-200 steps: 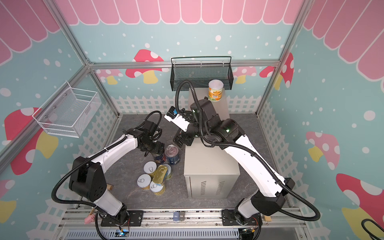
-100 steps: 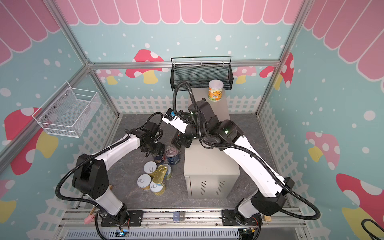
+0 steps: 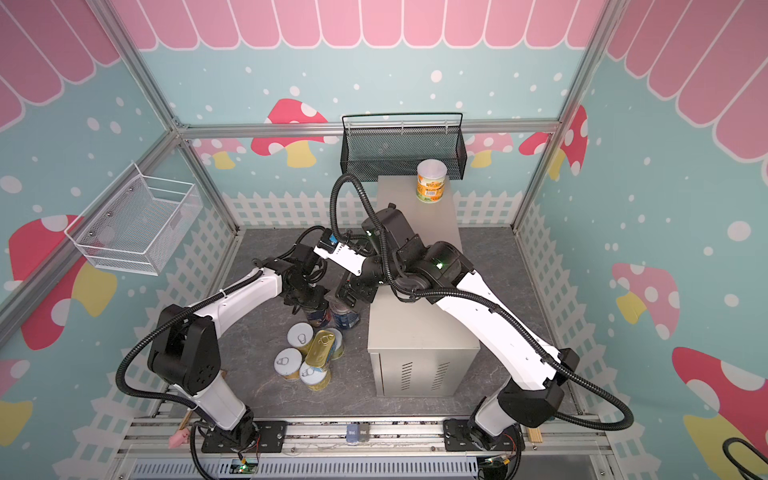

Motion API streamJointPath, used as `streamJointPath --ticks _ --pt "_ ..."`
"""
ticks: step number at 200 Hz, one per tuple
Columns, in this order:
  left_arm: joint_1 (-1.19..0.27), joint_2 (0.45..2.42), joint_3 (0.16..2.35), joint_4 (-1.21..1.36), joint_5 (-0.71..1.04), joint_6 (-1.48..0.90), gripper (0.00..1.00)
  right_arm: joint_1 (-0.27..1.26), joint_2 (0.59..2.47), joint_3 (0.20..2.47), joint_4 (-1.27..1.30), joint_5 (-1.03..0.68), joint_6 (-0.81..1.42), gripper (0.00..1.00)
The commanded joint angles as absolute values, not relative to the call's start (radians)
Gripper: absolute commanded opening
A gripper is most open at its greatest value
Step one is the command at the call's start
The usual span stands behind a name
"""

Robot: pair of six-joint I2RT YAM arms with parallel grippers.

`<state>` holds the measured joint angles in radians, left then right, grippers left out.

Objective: Place and organize the canned foods onto the counter
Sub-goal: 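Grasp the dark blue tomato can with the left gripper and lift it, then close the right gripper on the tomato can held by the left gripper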

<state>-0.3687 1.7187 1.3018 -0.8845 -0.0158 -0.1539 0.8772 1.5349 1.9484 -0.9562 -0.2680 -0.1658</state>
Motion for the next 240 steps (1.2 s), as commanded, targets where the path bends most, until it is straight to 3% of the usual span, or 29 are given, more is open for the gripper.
streamJointPath --ticks 1,85,156,204,240 --pt "-0.363 1.729 1.307 -0.881 -0.041 -0.16 0.79 0.891 1.538 1.976 -0.973 -0.264 -0.187 0.99" --pt "-0.363 1.573 1.291 -0.891 -0.124 -0.155 0.54 0.906 1.539 1.962 -0.961 -0.254 -0.187 0.99" --pt "-0.358 1.411 1.359 -0.977 -0.114 -0.166 0.4 0.916 1.541 1.924 -0.873 -0.278 -0.205 1.0" --pt "-0.349 1.307 1.498 -1.102 -0.005 -0.162 0.31 0.922 1.533 1.865 -0.786 -0.292 -0.217 1.0" --pt "-0.348 1.265 1.612 -1.204 0.075 -0.154 0.15 0.939 1.489 1.757 -0.676 -0.314 -0.24 0.99"
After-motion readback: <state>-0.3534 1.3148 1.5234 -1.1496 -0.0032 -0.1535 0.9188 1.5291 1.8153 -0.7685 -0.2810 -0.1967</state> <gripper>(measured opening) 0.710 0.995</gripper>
